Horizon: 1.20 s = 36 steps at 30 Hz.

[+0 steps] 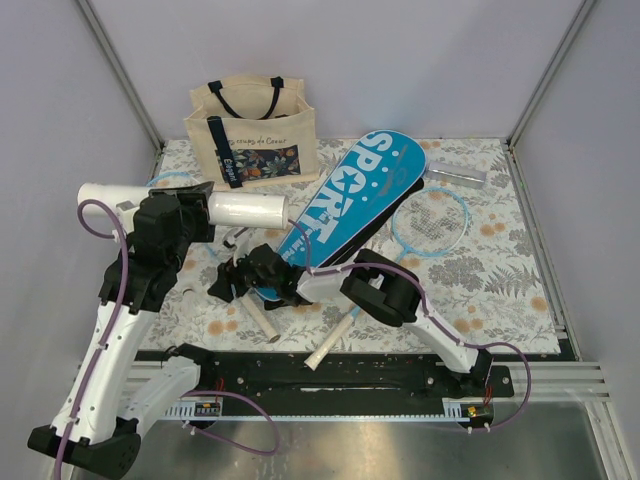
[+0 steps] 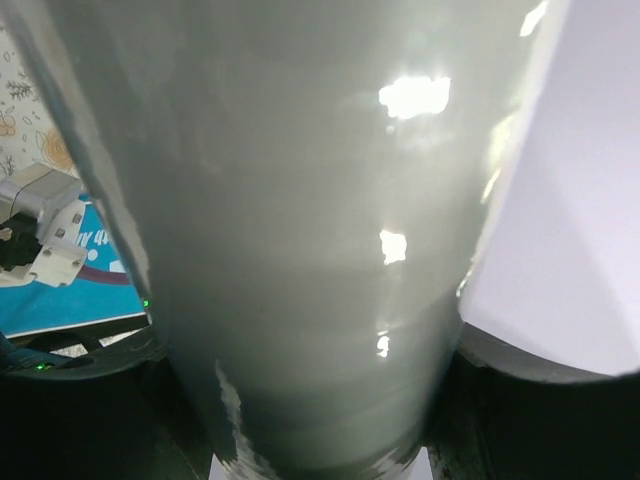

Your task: Pack up the badminton gear

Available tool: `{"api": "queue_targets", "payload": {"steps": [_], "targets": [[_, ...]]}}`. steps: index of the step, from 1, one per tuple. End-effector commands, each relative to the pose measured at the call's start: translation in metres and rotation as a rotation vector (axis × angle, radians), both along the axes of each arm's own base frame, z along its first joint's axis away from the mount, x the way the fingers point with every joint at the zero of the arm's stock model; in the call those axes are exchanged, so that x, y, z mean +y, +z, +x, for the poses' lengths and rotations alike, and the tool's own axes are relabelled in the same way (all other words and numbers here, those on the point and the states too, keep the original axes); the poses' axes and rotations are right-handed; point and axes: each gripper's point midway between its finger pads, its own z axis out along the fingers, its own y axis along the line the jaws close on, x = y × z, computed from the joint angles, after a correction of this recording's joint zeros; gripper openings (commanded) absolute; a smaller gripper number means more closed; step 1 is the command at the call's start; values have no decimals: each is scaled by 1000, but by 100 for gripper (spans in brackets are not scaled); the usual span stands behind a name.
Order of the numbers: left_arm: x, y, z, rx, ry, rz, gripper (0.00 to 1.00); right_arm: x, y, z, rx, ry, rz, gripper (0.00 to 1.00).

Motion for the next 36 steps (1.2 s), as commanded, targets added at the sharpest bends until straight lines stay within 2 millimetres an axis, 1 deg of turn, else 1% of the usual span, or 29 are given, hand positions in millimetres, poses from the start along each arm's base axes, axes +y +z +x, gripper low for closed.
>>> {"api": "queue_targets", "payload": {"steps": [1,4,8,13,17,20,21,23,26,27,29,31,34,36], "targets": [[13,30,5,-92,69,-2,57,12,27,-4,-133,70,87,64],[11,34,10,-93,58,-2,57,13,16,-11,-181,123,74,64],[12,33,17,-83,66,13,57,13,17,-14,-319,147,125,64],[14,23,27,-53,86,39,57,11,17,-12,-430,165,116,65],[15,17,34,-34,96,53,57,10,14,-17,-506,223,109,66],[19,15,37,-33,114,66,57,11,14,-24,-506,268,109,66],[20,14,38,-32,118,72,57,11,16,-31,-484,287,121,65],[26,15,39,-36,144,90,57,12,27,-38,-368,292,148,64],[31,16,39,-41,164,100,57,16,47,-36,-157,214,154,55],[32,19,38,-50,165,98,57,17,51,-34,-80,173,147,56],[33,20,38,-55,171,102,57,18,60,-31,35,121,136,56],[33,21,38,-57,173,98,57,15,64,-29,133,67,111,56],[33,17,39,-48,174,101,57,8,69,-25,286,-34,131,59],[32,15,38,-46,169,92,57,7,71,-28,391,-54,146,59]]}}
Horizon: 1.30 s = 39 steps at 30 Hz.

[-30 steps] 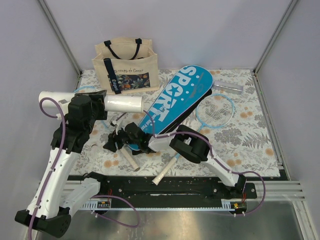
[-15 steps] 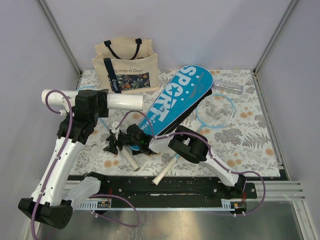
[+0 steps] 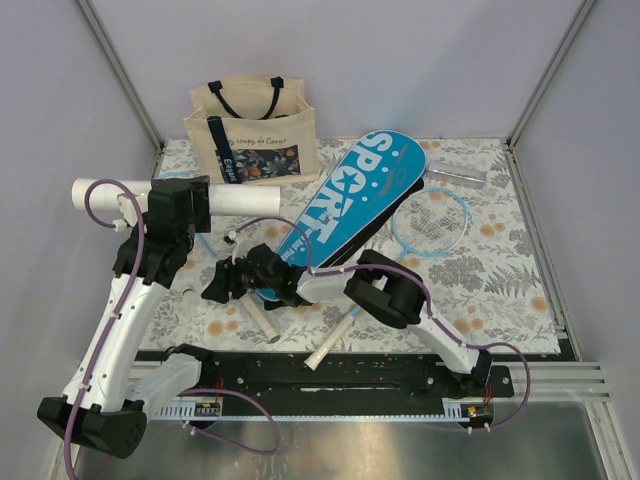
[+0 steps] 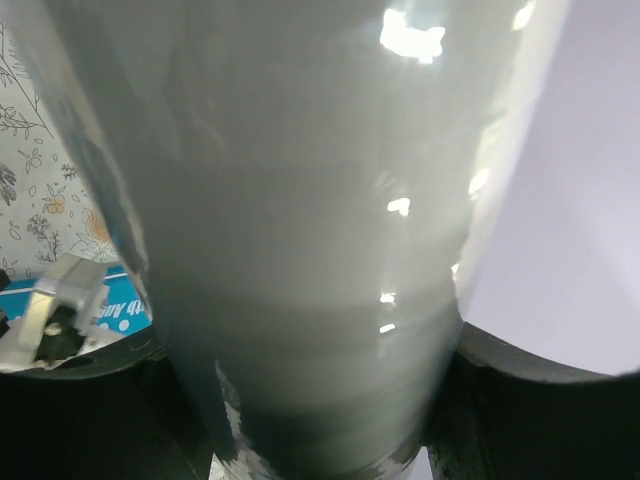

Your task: Pack up the badminton gear

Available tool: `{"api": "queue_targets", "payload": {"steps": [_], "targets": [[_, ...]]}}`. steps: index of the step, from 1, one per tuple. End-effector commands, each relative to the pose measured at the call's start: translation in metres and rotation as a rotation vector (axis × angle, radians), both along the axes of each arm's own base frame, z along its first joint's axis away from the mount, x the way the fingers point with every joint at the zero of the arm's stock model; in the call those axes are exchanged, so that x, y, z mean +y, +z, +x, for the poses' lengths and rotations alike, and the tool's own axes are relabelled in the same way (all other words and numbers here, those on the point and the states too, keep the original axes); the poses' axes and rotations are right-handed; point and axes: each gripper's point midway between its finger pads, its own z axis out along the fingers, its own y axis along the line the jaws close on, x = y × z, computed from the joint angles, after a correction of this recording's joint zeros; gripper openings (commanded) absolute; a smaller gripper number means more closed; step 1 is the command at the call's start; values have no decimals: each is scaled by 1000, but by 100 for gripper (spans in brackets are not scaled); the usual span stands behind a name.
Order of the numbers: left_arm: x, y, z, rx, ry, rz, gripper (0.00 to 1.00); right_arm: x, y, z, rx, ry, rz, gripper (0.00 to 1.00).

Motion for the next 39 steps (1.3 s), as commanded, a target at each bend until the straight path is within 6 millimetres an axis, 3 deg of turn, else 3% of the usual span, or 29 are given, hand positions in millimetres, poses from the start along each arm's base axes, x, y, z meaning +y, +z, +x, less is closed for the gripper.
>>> {"api": "queue_targets", "payload": {"steps": [1,4,8,12,18,39], "targets": [[7,36,4,-121,32,-10,57,4,60,-2,297,-118,94,59],[7,39,2,-134,33,-21,57,7,57,-7,475,-133,83,60],[10,42,-1,-140,45,-20,57,18,67,-9,567,-114,122,64],[12,39,-1,-135,56,-20,57,24,59,-1,521,-141,92,64],[14,40,0,-133,61,-10,57,34,28,-2,433,-85,32,62],[7,33,13,-107,47,-27,57,27,28,-33,169,156,-33,60]]}}
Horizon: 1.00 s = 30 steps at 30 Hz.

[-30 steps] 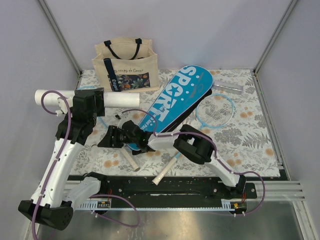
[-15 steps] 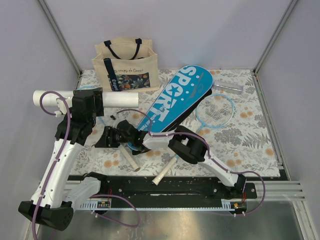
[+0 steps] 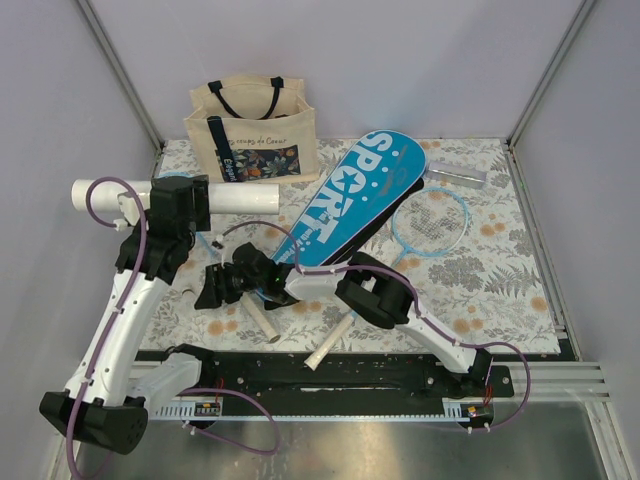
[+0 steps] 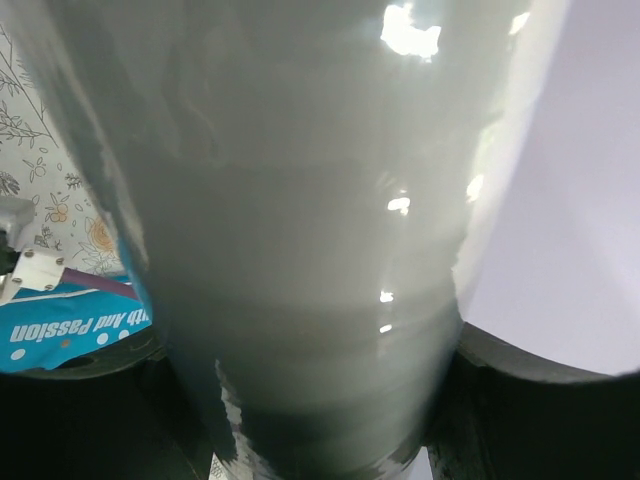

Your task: Pack up the badminton gear

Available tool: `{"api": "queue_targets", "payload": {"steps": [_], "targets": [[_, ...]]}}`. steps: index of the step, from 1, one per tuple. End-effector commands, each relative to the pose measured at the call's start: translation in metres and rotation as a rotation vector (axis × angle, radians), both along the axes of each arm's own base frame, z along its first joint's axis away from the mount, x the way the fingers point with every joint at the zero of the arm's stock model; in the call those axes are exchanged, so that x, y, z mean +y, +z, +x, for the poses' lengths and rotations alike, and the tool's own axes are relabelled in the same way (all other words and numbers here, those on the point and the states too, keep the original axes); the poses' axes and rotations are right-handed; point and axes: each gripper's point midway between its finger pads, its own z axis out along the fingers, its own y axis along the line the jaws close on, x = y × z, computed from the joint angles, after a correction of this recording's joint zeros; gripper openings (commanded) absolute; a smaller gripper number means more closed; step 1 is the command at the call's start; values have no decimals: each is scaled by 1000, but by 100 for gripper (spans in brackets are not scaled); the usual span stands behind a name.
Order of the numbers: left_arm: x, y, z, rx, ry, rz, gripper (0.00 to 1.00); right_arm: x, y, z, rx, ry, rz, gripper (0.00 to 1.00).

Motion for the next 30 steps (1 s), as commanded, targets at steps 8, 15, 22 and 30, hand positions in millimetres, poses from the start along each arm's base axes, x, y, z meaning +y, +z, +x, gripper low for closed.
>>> {"api": "queue_targets", "payload": {"steps": [8,15,22,30], "targets": [[4,37,8,-118,30,-26,57,16,41,-10,-99,27,66,53],[10,37,1,-129,47,-12,57,24,41,3,-117,-80,41,37],[19,43,-5,-142,69,9,57,17,44,23,-186,-186,26,0],[21,48,-8,-150,68,11,57,-25,99,17,-312,-197,144,0]]}}
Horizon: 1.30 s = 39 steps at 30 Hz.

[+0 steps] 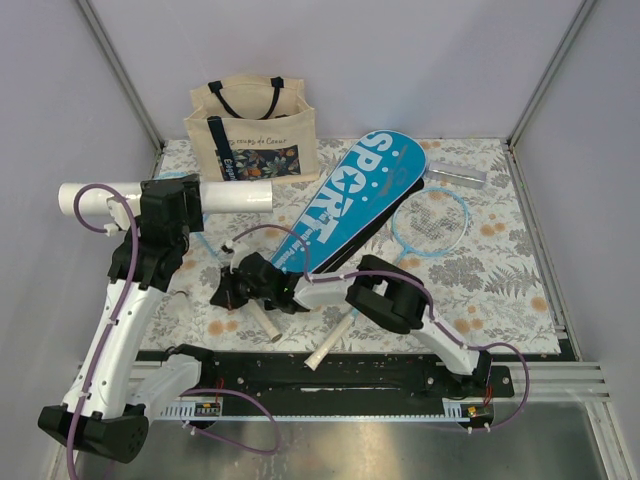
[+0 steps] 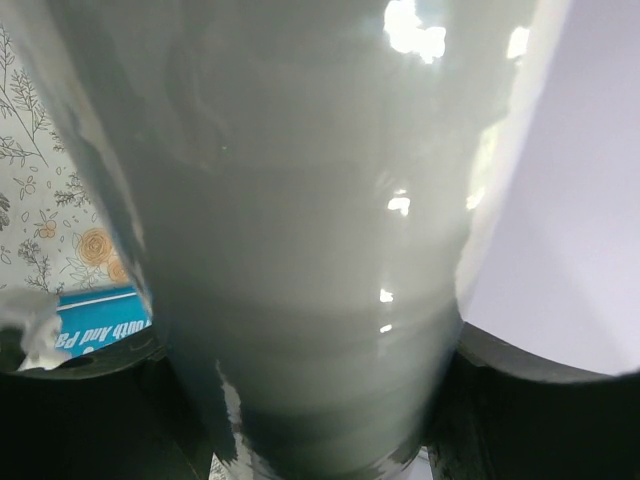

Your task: Pack up the badminton gear

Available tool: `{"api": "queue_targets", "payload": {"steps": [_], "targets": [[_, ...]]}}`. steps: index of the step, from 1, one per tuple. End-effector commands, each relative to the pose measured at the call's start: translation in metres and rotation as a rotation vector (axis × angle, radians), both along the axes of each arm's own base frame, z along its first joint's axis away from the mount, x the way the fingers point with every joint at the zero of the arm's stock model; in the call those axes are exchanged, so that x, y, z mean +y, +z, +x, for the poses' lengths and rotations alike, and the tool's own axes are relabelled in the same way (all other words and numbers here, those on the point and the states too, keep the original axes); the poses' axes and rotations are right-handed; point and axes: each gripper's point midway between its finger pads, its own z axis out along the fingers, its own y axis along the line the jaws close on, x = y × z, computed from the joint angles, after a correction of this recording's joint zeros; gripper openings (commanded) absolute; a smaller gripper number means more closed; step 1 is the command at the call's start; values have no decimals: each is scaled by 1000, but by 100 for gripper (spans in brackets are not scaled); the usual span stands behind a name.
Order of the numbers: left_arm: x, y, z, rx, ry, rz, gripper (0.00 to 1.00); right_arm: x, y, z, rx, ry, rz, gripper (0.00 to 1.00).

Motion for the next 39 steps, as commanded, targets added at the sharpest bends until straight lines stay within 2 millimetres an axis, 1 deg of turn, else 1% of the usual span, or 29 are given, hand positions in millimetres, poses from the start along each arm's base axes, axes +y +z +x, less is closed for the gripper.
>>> {"api": "queue_targets", "payload": {"steps": [1,3,4,5,7,9,11,13,15,16,17,18,19,20,21,22,23,25,26,27,28,31,32,33,35,37,39], "targets": [[8,36,0,-107,29,11,57,-15,110,5,-179,-15,217,0],[8,35,1,-101,30,17,57,-25,123,-1,-201,2,252,0],[9,34,1,-96,33,23,57,-29,129,-1,-212,1,271,0],[10,35,0,-94,35,26,57,-31,133,-4,-217,4,278,0],[14,32,-2,-85,52,38,57,-30,130,-4,-227,12,267,0],[17,31,-2,-79,66,46,57,-26,116,-2,-223,24,240,0],[18,33,-2,-81,67,53,57,-21,102,-2,-211,39,229,18],[19,38,-2,-86,73,63,57,-21,94,-2,-195,51,223,29],[20,41,-1,-86,70,78,57,-28,94,-1,-167,46,213,37],[20,40,-1,-81,67,88,57,-35,103,2,-166,39,222,42],[21,36,-3,-63,67,95,57,-45,105,2,-168,35,218,47],[21,31,-6,-43,67,90,57,-56,114,4,-184,13,218,55],[21,27,-9,-31,64,79,57,-71,112,9,-193,-30,193,58],[18,24,-12,-27,49,68,57,-92,106,12,-202,-70,158,61],[16,23,-15,-29,33,57,57,-109,117,17,-220,-106,167,63],[11,24,-18,-36,8,45,56,-126,113,18,-225,-122,161,65],[7,23,-19,-34,-20,43,56,-144,114,19,-232,-136,170,68],[-5,26,-22,-29,-94,40,56,-177,127,21,-263,-170,244,78],[-10,26,-23,-18,-129,40,56,-194,135,21,-303,-188,278,85],[-18,25,-24,-7,-177,35,56,-209,138,23,-360,-214,289,89],[-26,23,-24,7,-223,33,55,-222,143,24,-437,-239,297,90],[-58,21,-24,13,-416,28,53,-245,160,25,-705,-246,286,89],[-70,23,-24,1,-489,23,52,-253,162,27,-790,-260,271,89],[-83,32,-24,-45,-578,39,52,-260,171,29,-860,-284,272,90],[-109,46,-31,-127,-763,75,52,-277,185,33,-1028,-290,241,90],[-126,53,-41,-167,-904,109,52,-290,192,36,-1148,-251,194,90],[-139,51,-51,-164,-1027,122,52,-308,198,45,-1233,-268,121,91]]}}
